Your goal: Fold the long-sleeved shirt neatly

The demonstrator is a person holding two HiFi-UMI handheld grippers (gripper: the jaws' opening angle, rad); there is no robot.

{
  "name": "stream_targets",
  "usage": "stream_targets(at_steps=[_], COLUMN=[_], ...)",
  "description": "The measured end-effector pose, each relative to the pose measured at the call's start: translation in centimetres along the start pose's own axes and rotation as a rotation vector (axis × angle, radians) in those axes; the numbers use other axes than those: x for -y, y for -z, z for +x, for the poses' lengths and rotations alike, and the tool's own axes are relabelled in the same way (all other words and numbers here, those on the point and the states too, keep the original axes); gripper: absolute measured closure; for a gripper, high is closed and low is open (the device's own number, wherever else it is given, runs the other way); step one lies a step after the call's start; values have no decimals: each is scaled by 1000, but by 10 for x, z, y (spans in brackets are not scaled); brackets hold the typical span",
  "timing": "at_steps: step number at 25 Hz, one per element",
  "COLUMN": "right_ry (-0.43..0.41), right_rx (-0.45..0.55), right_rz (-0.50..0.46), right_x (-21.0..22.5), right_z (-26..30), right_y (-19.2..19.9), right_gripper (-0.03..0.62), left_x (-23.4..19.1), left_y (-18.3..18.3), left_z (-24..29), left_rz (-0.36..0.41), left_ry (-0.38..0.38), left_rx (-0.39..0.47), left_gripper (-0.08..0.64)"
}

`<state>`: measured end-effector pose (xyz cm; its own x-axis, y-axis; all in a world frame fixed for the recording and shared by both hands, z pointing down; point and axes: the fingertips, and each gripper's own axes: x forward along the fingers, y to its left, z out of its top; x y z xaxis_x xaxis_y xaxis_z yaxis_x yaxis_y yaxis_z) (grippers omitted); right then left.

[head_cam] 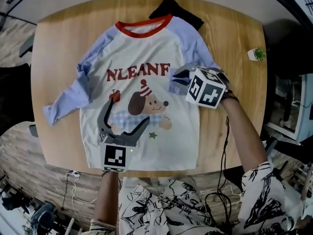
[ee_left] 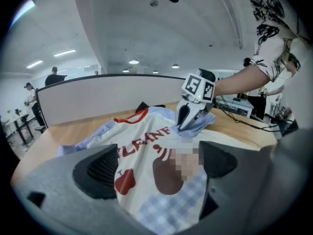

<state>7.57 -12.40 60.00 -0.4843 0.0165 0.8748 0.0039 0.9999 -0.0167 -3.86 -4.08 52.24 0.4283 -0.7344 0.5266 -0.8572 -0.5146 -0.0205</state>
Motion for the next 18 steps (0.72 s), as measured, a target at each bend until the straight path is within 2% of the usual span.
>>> stream_targets(at_steps=[1,5,8,11,13,15,18], right_ry=[-6,3,44,101,143,164,176], right_rx=[3,47,119,214,271,325,412], right_rz=[-4,15,60,116,133,126,104], right_x=[0,3,9,23,32,39,45], right_z=[-1,-18,-43,-81,-112,-143,-186], right_y=[0,-2,-14,-41,-65,-95,-147], right_gripper=[560,563,563,565,564,565,563], left_x=[-10,-52,-80,-81,-70,-58,-45], left_y=[3,14,26,39,50,63,80], left_z=[-1,-20,-41,-46,-43,-40,-36], left_rz=[-13,-74,-67,-46,-61,-70,-35], left_ry=[-25,-119,-150,-94,-35,18,74], left_rx=[-10,-24,-45,-72,-88,-116,-169], left_gripper=[49,49,49,49,49,49,49])
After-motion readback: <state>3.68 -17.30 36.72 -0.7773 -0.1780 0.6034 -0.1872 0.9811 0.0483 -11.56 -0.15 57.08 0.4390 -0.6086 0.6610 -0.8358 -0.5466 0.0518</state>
